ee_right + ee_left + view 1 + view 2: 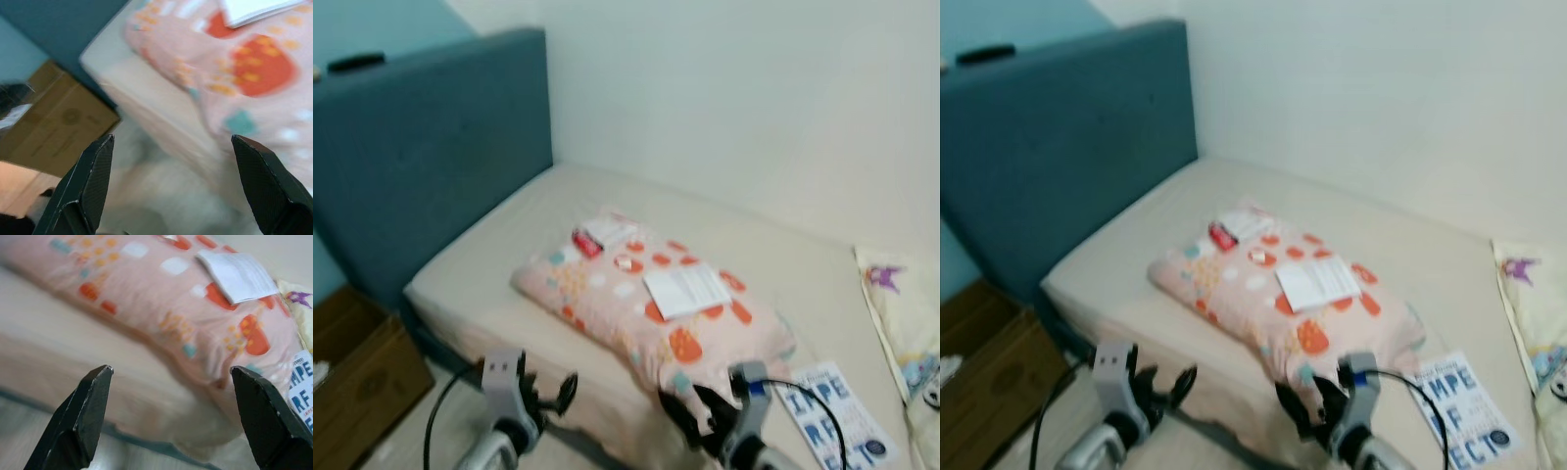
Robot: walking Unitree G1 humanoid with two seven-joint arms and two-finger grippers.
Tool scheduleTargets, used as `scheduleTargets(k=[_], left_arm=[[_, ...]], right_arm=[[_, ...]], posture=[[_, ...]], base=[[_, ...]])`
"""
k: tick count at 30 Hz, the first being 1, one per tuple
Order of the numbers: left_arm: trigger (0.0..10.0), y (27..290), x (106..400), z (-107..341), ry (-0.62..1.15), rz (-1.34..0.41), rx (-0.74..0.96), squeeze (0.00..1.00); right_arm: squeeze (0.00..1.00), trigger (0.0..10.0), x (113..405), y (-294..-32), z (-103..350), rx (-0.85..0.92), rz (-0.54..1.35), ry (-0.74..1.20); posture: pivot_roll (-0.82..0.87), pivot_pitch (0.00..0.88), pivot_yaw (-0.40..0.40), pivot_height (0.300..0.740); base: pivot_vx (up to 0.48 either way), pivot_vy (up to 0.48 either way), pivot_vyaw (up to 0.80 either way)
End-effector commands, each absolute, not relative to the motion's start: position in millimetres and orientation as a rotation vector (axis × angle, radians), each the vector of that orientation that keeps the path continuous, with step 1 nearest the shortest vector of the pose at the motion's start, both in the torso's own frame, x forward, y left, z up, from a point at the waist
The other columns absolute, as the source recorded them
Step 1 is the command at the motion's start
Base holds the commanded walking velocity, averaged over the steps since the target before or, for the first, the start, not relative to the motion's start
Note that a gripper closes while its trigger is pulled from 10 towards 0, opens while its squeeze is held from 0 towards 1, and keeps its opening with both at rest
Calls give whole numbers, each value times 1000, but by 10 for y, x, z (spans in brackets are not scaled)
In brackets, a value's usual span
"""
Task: Clean up the room
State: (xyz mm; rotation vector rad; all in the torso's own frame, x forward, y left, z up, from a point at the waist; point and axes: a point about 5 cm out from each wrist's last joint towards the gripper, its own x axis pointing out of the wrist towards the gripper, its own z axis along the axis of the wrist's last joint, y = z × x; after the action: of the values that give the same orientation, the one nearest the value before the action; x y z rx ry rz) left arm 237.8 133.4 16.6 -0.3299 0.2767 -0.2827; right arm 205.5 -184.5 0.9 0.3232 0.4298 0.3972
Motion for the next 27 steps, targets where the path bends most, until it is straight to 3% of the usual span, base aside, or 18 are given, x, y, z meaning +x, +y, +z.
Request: scheduleTargets(k=[1,15,21,27], left_arm=[[10000,1292,2353,139,289,-290,-342,0],[10000,1304,2336,128,289,-296,-337,0],[10000,1301,2339,128,296,-301,-327,0],[10000,1311,2351,124,296,-277,-347,0]], right_arm=[[0,10000,2050,-1874,-6,314,382,440],[0,10000,2108,-1833,2,304,384,436],[0,10000,2110,-1828,1,310,380,434],[0,10000,2136,-1836,-2,304,372,435]], posture=[[-27,25,-71,726],[-17,18,-66,726],[-18,18,-64,726],[-10,18,-69,726]], base=[[296,0,0],[0,0,0],[0,-449,0],[0,-127,0]])
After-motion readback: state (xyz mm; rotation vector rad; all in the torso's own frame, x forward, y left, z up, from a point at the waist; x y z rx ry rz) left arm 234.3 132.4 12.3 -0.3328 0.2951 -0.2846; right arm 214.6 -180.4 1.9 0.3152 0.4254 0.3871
